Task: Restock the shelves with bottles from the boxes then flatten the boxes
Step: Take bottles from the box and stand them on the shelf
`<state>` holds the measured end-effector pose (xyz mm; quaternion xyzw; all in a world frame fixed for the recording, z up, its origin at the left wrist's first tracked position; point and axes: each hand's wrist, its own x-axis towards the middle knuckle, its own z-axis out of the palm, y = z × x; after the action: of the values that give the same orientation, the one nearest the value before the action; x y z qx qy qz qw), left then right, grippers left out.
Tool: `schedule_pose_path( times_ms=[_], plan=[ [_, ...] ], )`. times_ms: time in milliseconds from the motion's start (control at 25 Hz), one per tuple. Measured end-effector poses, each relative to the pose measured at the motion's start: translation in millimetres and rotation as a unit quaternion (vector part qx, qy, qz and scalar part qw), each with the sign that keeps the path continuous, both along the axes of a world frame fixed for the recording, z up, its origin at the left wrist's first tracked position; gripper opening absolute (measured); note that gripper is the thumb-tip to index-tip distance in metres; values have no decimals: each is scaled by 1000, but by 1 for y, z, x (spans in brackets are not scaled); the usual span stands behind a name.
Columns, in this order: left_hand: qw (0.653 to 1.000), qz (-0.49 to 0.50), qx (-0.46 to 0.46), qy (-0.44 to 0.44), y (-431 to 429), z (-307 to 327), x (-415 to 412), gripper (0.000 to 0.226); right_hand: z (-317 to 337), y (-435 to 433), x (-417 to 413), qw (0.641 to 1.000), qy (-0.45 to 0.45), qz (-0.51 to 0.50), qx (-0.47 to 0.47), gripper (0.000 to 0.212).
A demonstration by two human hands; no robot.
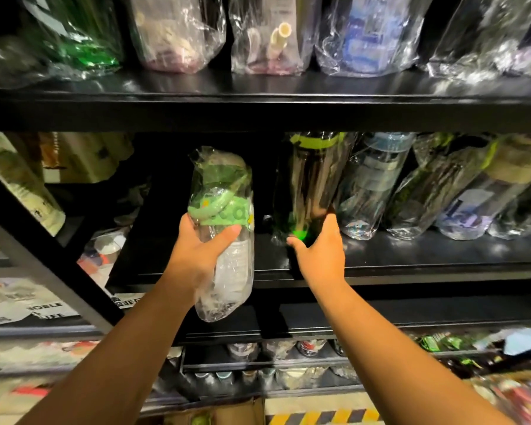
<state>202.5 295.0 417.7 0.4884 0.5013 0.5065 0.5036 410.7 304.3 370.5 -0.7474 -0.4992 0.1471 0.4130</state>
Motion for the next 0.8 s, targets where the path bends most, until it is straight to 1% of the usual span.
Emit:
schedule_pose_path(
  times_ms=[80,160,280,400,520,640,720,800],
  plan=[
    [1000,-3,-1,1,2,2,1,55,0,4,0,1000,2,-17,-10,52],
    [1000,-7,-6,11,4,5,2,58,-2,7,-1,1000,-21,-22,-6,47],
    [1000,-5,-12,22,7,13,7,55,-6,8,-1,998,-56,-24,6,52],
    [999,16,-27,19,12,22,13,51,-8,4,2,998,-60,-17,33,56],
    [999,46,-29,4,19,27,13,57,-9,1,3,997,-54,-6,59,56],
    [997,77,0,15,27,29,15,57,-11,2,4,997,-41,-4,69,57],
    [995,86,46,11,33,20,17,66,-12,3,4,997,-36,-1,69,60],
    [992,90,78,40,36,3,20,76,-13,3,4,997,-34,1,70,61]
  ],
)
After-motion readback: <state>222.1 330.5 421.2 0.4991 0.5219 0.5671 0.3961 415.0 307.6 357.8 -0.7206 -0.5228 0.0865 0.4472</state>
